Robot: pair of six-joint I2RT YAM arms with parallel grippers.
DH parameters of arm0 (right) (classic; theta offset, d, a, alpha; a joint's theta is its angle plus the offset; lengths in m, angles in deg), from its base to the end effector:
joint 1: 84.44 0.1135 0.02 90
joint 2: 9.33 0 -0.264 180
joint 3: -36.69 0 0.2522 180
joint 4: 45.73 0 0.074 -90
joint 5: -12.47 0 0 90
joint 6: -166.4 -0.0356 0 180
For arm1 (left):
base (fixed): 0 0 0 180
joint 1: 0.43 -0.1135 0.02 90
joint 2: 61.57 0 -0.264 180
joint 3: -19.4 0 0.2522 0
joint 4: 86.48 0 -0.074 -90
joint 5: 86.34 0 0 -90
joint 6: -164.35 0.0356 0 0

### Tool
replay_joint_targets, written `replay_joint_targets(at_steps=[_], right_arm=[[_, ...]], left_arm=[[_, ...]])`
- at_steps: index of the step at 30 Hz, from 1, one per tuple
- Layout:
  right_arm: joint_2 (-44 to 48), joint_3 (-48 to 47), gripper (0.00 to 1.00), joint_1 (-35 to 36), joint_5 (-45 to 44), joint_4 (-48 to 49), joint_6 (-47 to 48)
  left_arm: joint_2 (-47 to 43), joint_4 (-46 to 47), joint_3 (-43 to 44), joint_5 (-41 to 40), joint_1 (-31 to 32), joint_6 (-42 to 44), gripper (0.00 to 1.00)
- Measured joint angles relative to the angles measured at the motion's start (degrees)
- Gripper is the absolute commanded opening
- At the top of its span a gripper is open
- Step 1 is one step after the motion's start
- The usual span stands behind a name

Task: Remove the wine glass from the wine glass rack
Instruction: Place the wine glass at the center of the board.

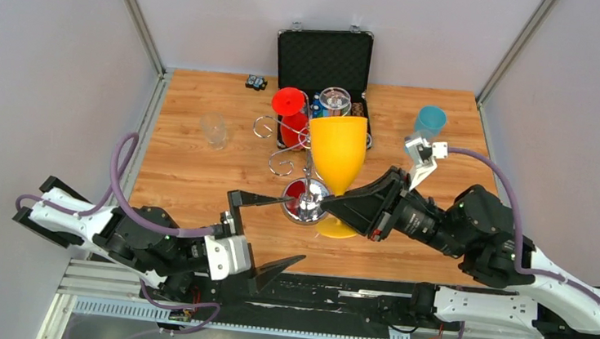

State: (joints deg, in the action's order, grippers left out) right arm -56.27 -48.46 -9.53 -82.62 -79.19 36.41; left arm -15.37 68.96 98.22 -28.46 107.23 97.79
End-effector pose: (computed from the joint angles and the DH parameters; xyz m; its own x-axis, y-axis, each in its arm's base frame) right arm 0.0413 0.1411 0.4715 -0.5867 0.2828 -0.7588 -0.7330 0.2127 0.6461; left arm -0.0283 -0.1514 0.4546 0.3455 -0.0252 -0.9381 0.9039 0.2777 0.3255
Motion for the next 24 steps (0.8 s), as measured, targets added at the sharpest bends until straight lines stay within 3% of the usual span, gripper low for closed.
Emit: replay_joint_targets(at_steps=[9, 24], right_arm=[[4.5, 0.5, 0.0, -0.1, -4.9, -2.6, 14.8], [0.4, 3.0, 0.0, -0.1, -13.0, -4.7, 44.5]], left_arm=[[0.2, 0.8, 0.3, -3.3, -0.3, -2.2, 1.0], [3.5, -11.6, 13.3, 6.6, -17.3, -19.0, 1.0]])
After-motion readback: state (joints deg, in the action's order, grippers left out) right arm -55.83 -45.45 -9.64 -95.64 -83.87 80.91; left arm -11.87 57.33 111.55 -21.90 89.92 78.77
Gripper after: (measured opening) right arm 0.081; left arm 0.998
